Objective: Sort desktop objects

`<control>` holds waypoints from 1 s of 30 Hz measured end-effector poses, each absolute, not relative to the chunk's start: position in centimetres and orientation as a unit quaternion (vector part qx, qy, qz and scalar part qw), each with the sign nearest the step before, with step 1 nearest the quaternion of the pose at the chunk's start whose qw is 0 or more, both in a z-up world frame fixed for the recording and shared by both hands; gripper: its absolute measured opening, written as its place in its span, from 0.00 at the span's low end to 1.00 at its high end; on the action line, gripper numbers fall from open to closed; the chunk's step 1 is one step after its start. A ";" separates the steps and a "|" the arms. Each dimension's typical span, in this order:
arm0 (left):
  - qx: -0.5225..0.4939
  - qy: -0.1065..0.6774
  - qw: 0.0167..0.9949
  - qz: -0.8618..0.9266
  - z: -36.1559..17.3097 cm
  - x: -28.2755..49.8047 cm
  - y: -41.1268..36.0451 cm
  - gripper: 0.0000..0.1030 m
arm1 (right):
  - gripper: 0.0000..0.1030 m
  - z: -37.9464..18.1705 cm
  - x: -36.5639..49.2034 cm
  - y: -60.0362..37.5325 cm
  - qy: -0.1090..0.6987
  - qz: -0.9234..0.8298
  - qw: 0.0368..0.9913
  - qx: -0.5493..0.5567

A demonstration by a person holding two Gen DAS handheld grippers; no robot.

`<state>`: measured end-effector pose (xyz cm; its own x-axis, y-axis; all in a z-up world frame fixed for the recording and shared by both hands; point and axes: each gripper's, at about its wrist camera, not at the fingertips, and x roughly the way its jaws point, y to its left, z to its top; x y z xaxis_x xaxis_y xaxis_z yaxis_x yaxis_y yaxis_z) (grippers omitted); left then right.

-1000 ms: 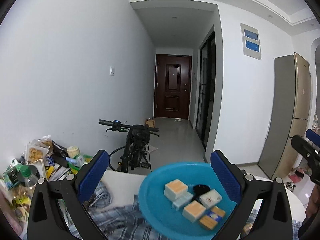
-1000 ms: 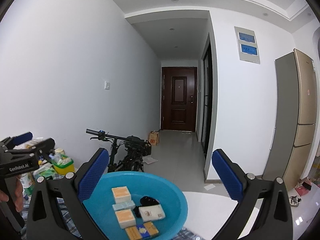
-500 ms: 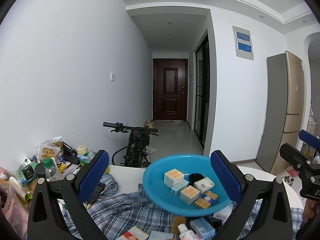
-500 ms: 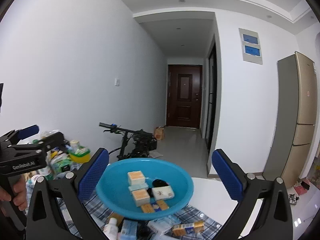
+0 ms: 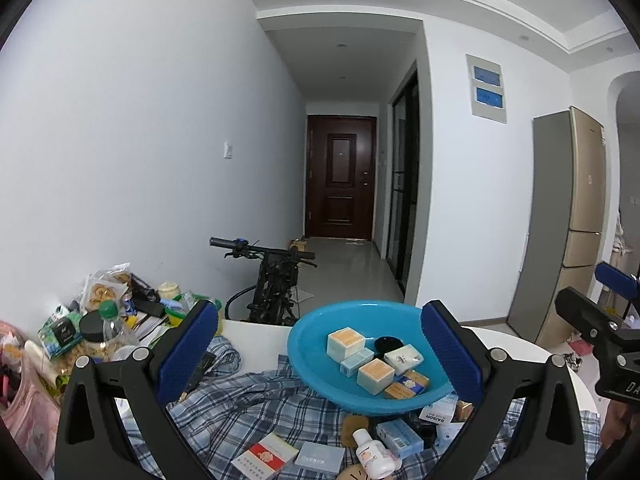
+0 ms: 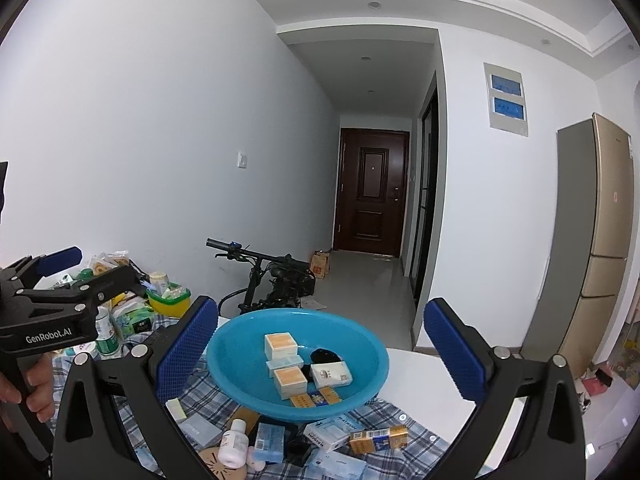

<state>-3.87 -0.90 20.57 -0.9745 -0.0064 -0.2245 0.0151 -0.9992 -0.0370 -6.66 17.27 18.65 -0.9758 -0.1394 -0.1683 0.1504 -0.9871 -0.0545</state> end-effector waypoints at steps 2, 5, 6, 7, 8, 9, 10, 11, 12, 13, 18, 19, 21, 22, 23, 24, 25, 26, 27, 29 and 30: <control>0.116 0.023 0.005 -0.993 19.9 -3.7 -1.0 1.00 | 0.99 18.1 -6.5 17.4 0.025 -0.993 0.072 0.086; 0.120 0.028 -0.002 -0.992 18.6 -3.5 -1.0 1.00 | 0.99 17.0 -6.5 17.7 0.024 -0.992 0.066 0.103; 0.125 0.028 -0.004 -0.992 18.1 -3.5 -0.9 1.00 | 0.99 16.7 -6.5 17.9 0.023 -0.992 0.062 0.105; 0.128 0.028 -0.002 -0.991 17.7 -3.5 -0.8 1.00 | 0.99 16.3 -6.3 18.1 0.021 -0.992 0.060 0.105; 0.133 0.033 0.000 -0.991 17.1 -3.5 -0.8 1.00 | 0.99 16.0 -6.2 18.3 0.016 -0.993 0.059 0.105; 0.136 0.036 -0.002 -0.990 16.7 -3.6 -0.7 1.00 | 0.99 15.7 -6.1 18.6 0.012 -0.993 0.059 0.104; 0.140 0.041 -0.006 -0.989 16.2 -3.7 -0.8 1.00 | 0.99 15.3 -5.9 18.9 0.007 -0.993 0.060 0.103; 0.143 0.046 -0.008 -0.989 15.8 -3.7 -0.8 1.00 | 0.99 15.0 -5.8 19.1 0.003 -0.993 0.060 0.101; 0.145 0.048 -0.009 -0.988 15.3 -3.7 -0.8 1.00 | 0.99 14.7 -5.6 19.3 0.000 -0.993 0.059 0.098; 0.145 0.047 -0.010 -0.988 14.9 -3.6 -0.7 1.00 | 0.99 14.2 -5.4 19.6 -0.003 -0.994 0.056 0.094; 0.148 0.037 -0.017 -0.988 12.2 -2.9 -0.2 1.00 | 0.99 12.1 -4.7 20.0 0.001 -0.996 0.040 0.073; 0.148 0.032 -0.017 -0.988 11.4 -2.7 0.0 1.00 | 0.99 11.6 -4.6 19.9 0.002 -0.997 0.037 0.069; 0.150 0.026 -0.019 -0.988 10.3 -2.7 0.2 1.00 | 0.99 10.7 -4.3 19.9 0.003 -0.997 0.036 0.065; 0.152 0.025 -0.020 -0.988 9.6 -2.7 0.3 1.00 | 0.99 10.2 -4.2 19.9 0.003 -0.997 0.035 0.064; 0.153 0.026 -0.022 -0.988 9.2 -2.7 0.2 1.00 | 0.99 9.7 -4.1 19.8 0.003 -0.997 0.034 0.065; 0.155 0.031 -0.026 -0.987 8.6 -2.7 0.1 1.00 | 0.99 9.4 -3.9 19.8 0.003 -0.997 0.034 0.064; 0.158 0.037 -0.029 -0.986 8.0 -2.7 0.0 1.00 | 0.99 8.9 -3.8 19.8 0.004 -0.997 0.034 0.063; 0.158 0.039 -0.030 -0.986 7.6 -2.7 -0.1 1.00 | 0.99 8.6 -3.7 19.7 0.004 -0.997 0.034 0.064; 0.158 0.041 -0.030 -0.986 7.1 -2.5 -0.1 1.00 | 0.99 8.2 -3.6 19.7 0.006 -0.997 0.033 0.065; 0.157 0.035 -0.027 -0.987 6.1 -2.3 0.0 1.00 | 0.99 7.5 -3.5 19.6 0.009 -0.997 0.029 0.071; 0.158 0.031 -0.025 -0.987 5.7 -2.2 0.1 1.00 | 0.99 7.1 -3.5 19.6 0.010 -0.997 0.028 0.074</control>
